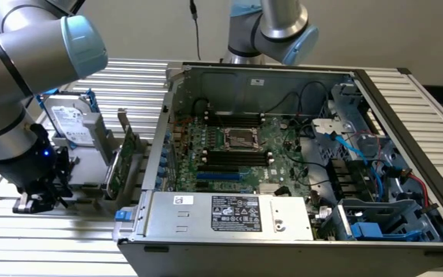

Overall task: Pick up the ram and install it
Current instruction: 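Pick up the ram and move it above insertion slot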

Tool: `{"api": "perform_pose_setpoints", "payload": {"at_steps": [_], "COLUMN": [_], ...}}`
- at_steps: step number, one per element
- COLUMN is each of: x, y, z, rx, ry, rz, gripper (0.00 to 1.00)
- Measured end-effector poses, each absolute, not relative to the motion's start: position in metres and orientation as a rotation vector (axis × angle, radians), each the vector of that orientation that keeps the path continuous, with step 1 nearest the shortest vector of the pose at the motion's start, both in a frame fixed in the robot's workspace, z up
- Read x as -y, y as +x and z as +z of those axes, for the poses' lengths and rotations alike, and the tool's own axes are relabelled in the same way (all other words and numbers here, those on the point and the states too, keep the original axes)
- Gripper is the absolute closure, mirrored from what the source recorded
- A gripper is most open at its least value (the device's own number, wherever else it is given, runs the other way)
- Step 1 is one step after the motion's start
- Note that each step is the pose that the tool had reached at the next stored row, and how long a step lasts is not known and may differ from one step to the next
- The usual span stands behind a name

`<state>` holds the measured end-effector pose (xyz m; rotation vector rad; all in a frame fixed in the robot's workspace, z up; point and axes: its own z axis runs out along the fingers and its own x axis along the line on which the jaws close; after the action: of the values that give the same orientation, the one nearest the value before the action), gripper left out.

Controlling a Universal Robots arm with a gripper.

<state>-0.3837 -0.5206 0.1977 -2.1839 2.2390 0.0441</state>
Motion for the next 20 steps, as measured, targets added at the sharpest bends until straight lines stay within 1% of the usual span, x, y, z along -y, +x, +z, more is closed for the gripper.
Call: {"api": "perform_pose_setpoints", "payload": {"at_steps": [9, 10, 11, 12, 13, 20], "x": [0.5207, 0.5208, 0.5208, 0.5208, 0.5208, 0.5208], "y": [-0.3837, -0.3837, -0.3837, -0.3837, -0.3836, -0.3837], "z": [0.1968, 0.1966, 0.1965, 0.1964, 0.1963, 0.1960], "rx": [-2.237, -2.237, -2.237, -2.237, -2.237, -2.237], "ry": [-2.182, -2.182, -2.182, -2.182, -2.182, -2.182], "rz": [0.049, 0.049, 0.049, 0.049, 0.049, 0.050], "gripper": [0.69, 0.72, 0.78, 0.78, 0.85, 0.86]}}
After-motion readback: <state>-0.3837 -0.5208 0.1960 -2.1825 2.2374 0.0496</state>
